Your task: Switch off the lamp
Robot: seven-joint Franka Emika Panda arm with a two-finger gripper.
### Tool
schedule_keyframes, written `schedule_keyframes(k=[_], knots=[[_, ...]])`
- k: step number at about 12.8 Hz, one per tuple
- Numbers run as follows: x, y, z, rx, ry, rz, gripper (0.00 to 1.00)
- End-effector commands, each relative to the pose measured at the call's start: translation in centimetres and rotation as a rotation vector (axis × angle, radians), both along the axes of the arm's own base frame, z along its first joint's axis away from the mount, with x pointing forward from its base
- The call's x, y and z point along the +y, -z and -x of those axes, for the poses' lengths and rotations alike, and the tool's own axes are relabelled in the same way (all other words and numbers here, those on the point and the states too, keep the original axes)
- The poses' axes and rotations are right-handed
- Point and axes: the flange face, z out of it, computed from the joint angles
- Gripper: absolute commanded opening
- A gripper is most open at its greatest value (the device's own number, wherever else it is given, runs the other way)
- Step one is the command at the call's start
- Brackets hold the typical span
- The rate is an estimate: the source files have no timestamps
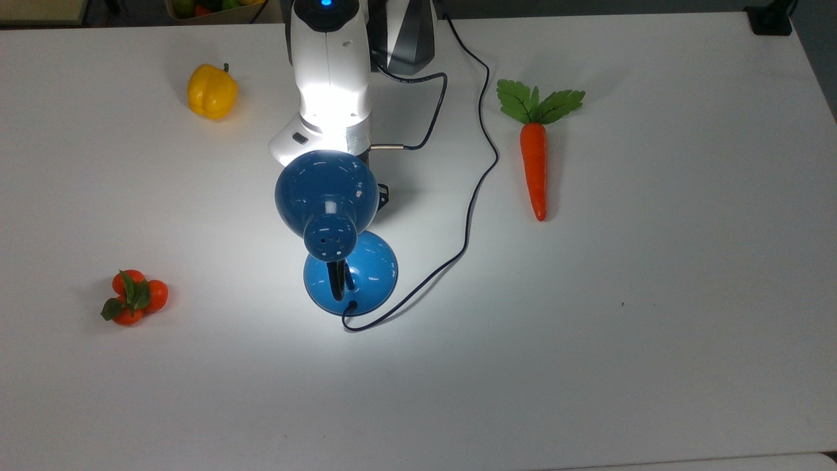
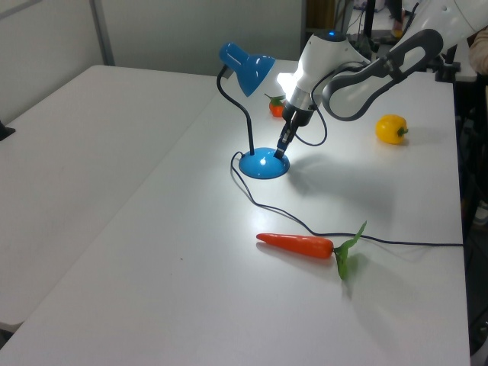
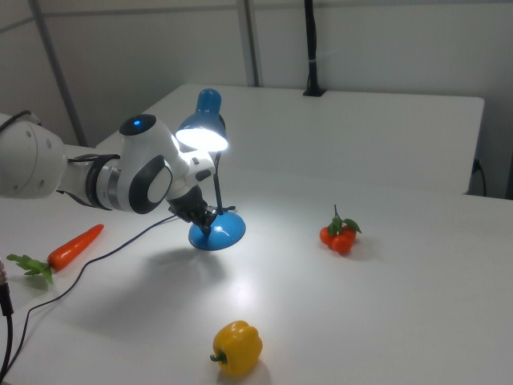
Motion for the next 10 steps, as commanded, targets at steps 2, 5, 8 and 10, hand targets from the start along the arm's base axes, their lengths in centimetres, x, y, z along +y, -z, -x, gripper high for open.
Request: schedule_keyframes(k=[2,5,8,10], knots=[[0.9,1.2,0.9,0.059,-0.005,0.013,0.0],[1.0,1.2,1.4,0.111,-0.005,0.023,0.0],[0.7,-0.6,2.2,0.179,0.002,0.037,0.0],[0.6,-2.8,3.4,0.245,0.008,0.051,0.0]])
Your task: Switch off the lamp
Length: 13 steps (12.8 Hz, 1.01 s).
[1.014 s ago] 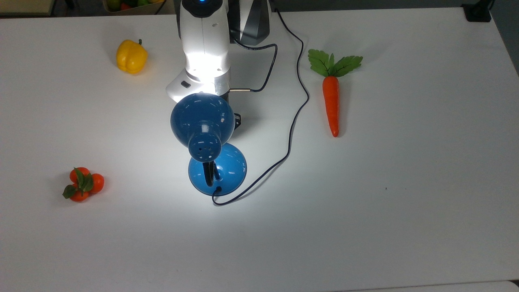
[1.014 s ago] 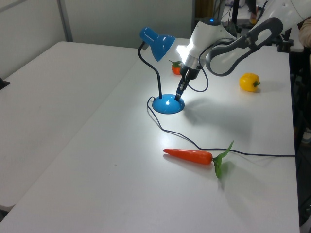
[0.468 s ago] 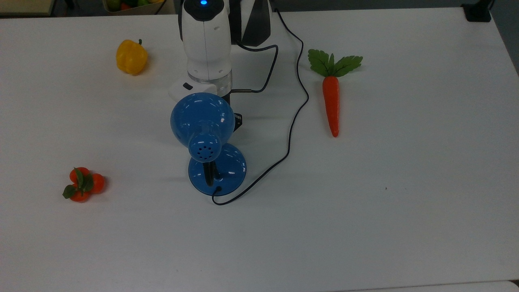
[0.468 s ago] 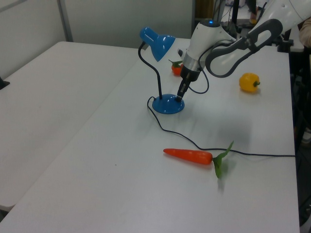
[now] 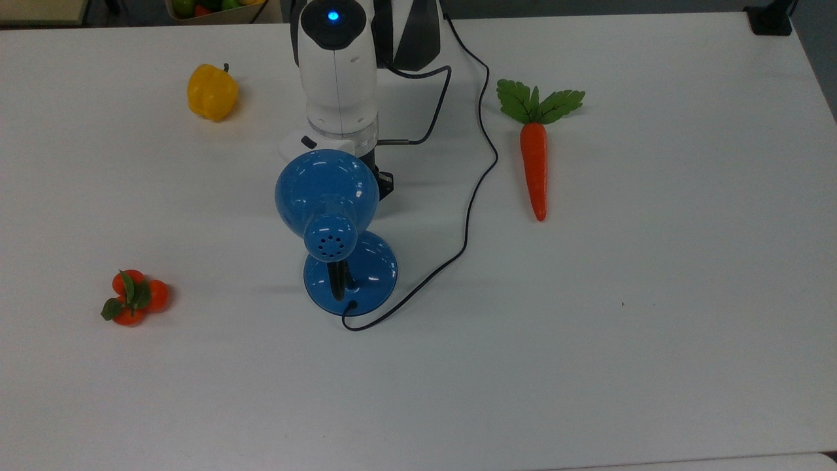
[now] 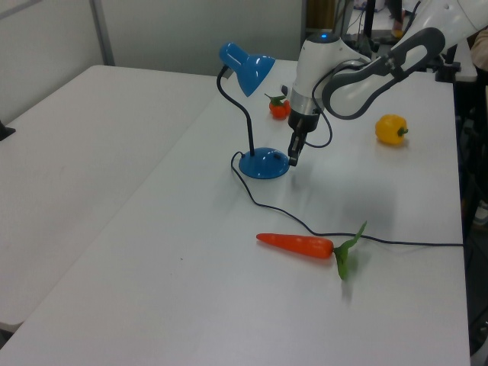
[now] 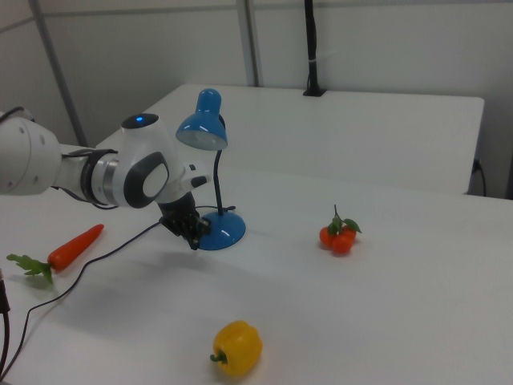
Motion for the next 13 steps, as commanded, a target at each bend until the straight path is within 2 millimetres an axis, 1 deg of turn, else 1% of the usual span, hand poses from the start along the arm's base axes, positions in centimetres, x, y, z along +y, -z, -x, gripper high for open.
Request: schedule_keyframes(k=[1,2,3,4,7,9,11,13], knots=[[-0.1,-5.8,2.3,0.103,0.017,0.038,0.0],[-0.3,-8.2,2.9,0.144,0.023,0.049,0.0],[-0.4,-9.8,3.3,0.166,0.028,0.054,0.0],[-0.6,-12.5,3.9,0.185,0.035,0.06,0.0],[-1.0,-19.5,6.3,0.191,0.04,0.068,0.0],[-1.7,-24.0,7.5,0.19,0.051,0.07,0.0],[-2.0,-26.7,7.7,0.174,0.042,0.063,0.0],[-2.3,-27.6,8.2,0.203,0.017,0.067,0.0]])
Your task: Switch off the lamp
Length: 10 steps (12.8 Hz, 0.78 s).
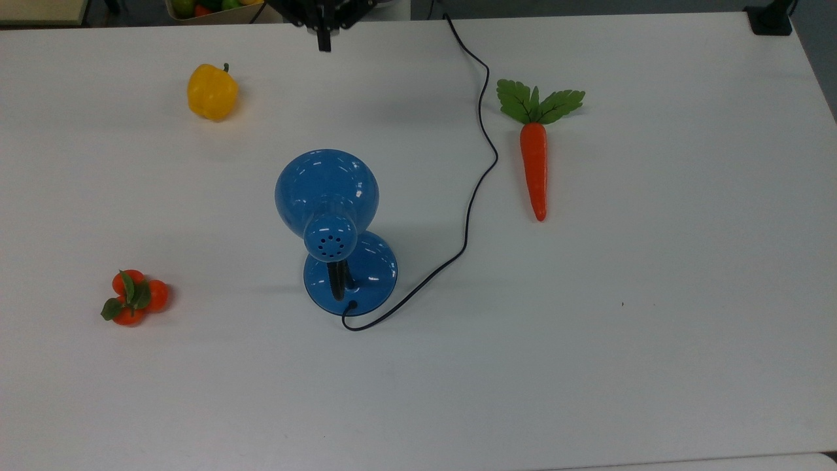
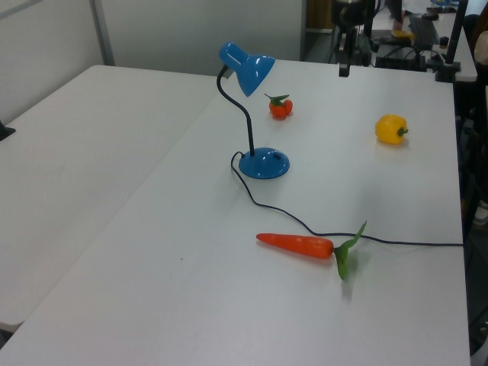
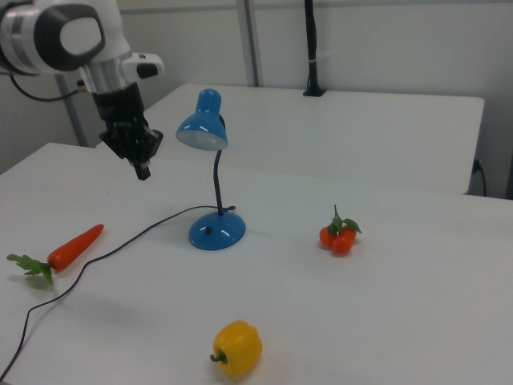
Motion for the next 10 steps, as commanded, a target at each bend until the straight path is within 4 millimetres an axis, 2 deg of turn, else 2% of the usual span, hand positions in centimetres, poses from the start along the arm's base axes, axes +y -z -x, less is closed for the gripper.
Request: schedule_keyframes(k=[1,2,3,4,10], knots=[[-0.9,-1.4,0.5,0.039,-0.039,0.017,0.02],[-1.1,-1.6,0.6,0.037,-0.033,0.017,0.31],[-1.6,-2.0,0.8,0.03,-0.024,0.017,0.73],[-1.8,-2.2,0.9,0.026,-0.019,0.019,0.98],[-1.9,-2.7,1.2,0.016,-0.016,0.039,1.0]])
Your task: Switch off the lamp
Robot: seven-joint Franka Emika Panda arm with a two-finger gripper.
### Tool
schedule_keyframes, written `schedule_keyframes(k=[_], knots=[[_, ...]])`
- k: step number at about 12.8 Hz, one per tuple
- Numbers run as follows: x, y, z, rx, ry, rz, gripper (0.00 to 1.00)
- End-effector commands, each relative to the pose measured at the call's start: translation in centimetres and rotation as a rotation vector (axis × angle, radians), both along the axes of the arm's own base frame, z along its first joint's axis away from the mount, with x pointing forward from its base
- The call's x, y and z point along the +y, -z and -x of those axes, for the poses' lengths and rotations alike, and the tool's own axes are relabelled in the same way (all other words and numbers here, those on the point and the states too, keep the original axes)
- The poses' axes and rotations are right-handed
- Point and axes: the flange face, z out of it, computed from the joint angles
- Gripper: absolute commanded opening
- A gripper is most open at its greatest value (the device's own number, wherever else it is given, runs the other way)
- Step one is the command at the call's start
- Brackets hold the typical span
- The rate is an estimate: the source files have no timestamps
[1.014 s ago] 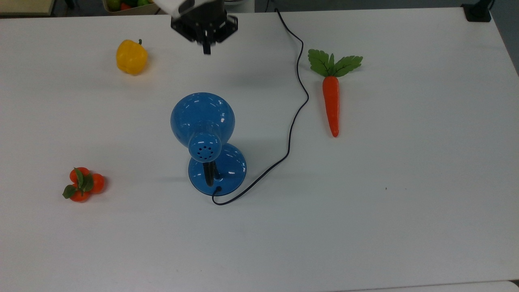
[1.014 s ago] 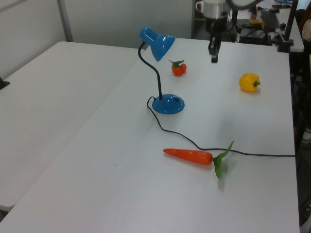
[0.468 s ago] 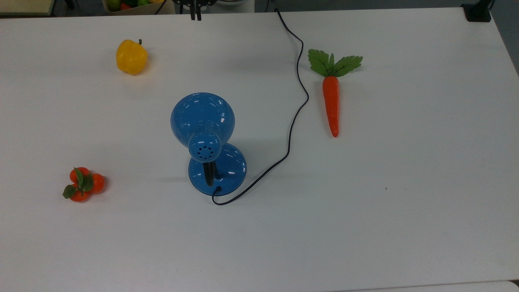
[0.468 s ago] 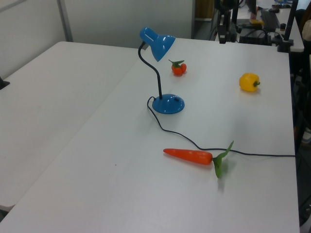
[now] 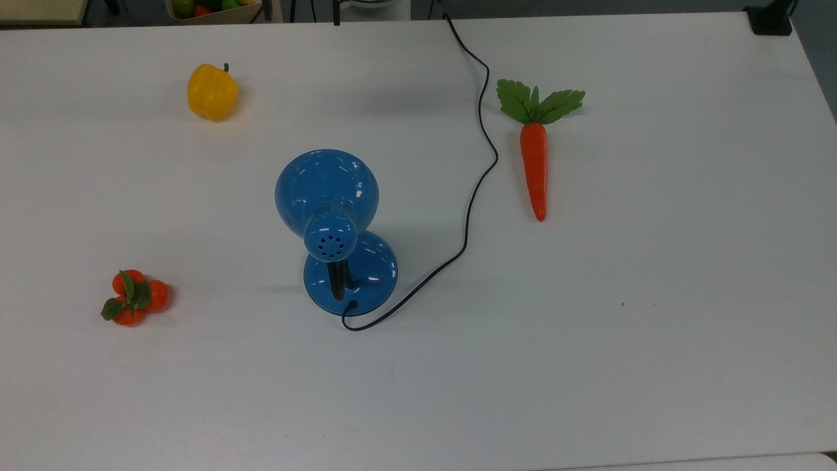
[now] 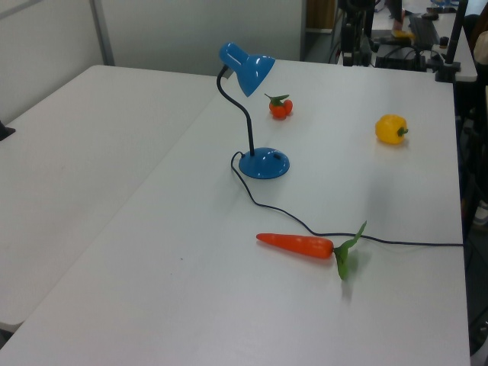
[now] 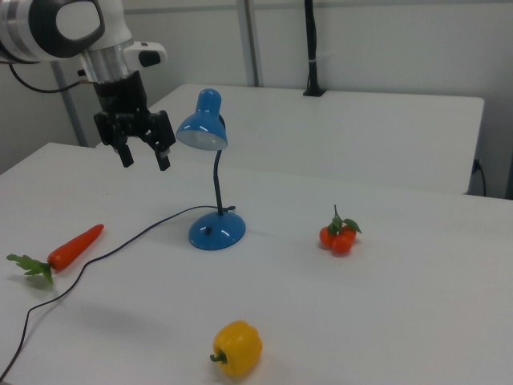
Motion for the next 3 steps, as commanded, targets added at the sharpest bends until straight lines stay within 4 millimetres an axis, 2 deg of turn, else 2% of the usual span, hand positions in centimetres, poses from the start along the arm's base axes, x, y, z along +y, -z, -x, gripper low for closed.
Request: schedule_keyframes(k=[1,3], knots=[[-0.07,-0.74,0.65,0.012,-0.013,0.014,1.0],[0.02,-0.74,0.65,0.012,-0.013,0.014,1.0]])
